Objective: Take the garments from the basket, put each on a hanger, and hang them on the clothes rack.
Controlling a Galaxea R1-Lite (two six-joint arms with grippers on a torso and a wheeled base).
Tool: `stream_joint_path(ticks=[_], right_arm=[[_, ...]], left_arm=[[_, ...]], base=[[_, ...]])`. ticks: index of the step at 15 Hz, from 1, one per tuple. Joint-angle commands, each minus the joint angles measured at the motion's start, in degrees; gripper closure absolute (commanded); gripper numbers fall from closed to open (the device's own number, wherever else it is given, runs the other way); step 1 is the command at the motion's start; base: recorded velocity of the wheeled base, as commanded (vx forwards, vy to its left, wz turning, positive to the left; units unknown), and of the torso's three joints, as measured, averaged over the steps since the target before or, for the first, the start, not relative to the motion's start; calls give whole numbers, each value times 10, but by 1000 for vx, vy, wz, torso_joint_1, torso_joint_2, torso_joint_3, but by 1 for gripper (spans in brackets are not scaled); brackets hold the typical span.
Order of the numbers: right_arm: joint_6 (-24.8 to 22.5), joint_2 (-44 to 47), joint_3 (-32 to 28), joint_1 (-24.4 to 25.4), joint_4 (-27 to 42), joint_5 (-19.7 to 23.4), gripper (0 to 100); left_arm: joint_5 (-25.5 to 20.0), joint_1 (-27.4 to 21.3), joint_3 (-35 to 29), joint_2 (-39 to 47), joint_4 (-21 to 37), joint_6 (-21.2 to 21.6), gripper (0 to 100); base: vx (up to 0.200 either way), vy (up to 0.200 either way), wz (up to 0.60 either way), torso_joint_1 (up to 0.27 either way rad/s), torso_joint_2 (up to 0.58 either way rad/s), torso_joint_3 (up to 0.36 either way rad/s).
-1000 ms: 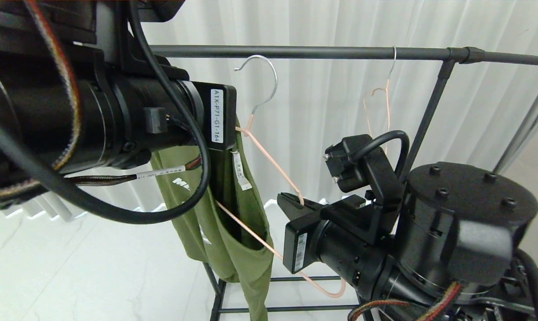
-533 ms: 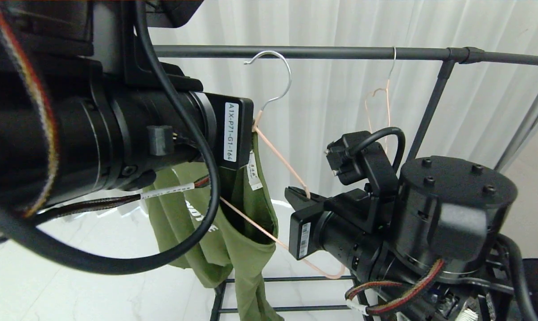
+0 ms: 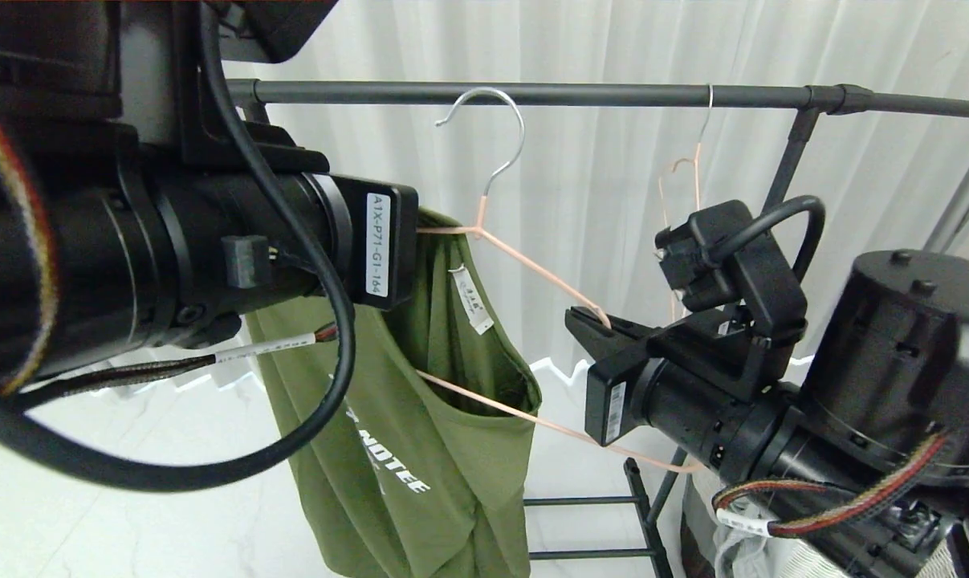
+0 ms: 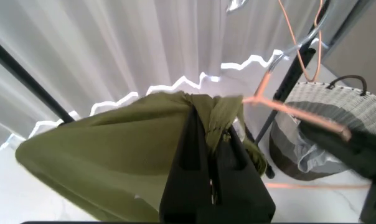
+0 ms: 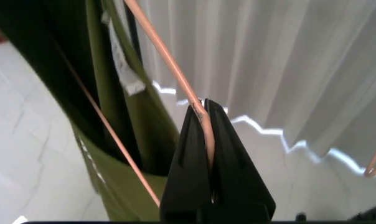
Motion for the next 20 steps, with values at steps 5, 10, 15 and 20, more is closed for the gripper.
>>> stream_joint_path(ticks=[5, 10, 15, 20], right_arm=[[-41, -8, 5, 7, -46, -3, 100], [-44, -6, 5, 22, -66, -13, 100], [-44, -6, 4, 22, -74, -18, 100], [-70, -9, 5, 24, -97, -21, 100]], left_arm=[[-1, -37, 42, -22, -31, 20, 100], [-1, -68, 82, -9, -108, 50, 100], [-1, -50, 137, -40, -117, 114, 100], [-2, -50, 138, -40, -128, 114, 0]], base=[[0, 0, 0, 0, 0, 0], [0, 0, 0, 0, 0, 0], [0, 0, 0, 0, 0, 0], [0, 0, 0, 0, 0, 0]])
